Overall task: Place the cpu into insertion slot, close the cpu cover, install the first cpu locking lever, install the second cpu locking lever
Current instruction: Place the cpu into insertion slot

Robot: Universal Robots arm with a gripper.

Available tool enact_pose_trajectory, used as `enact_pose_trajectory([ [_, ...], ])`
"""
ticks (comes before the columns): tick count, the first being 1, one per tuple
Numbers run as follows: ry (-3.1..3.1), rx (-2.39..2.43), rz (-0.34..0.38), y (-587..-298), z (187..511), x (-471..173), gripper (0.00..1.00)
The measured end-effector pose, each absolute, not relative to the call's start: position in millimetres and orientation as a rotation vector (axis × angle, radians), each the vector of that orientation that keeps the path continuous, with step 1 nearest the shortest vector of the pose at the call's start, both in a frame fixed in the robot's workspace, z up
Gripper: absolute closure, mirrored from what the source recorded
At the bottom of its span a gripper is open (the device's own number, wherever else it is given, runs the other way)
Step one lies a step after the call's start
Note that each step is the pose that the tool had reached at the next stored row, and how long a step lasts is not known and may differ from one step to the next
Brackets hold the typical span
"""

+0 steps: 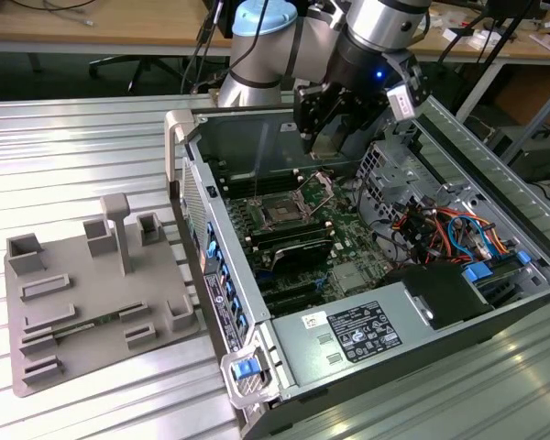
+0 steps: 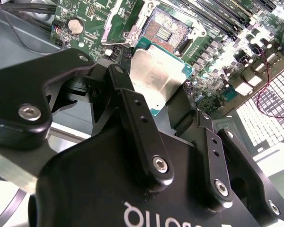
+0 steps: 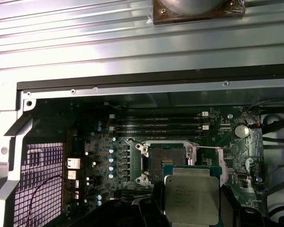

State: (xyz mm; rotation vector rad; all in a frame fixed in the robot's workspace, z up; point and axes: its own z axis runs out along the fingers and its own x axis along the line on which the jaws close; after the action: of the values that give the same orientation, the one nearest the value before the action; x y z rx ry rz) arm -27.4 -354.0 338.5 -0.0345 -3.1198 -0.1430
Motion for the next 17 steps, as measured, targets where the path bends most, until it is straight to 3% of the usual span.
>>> enact_pose_trajectory([
  [17,-3.120,-0.034,-0.143,-354.3,332.8,-27.4,0.45],
])
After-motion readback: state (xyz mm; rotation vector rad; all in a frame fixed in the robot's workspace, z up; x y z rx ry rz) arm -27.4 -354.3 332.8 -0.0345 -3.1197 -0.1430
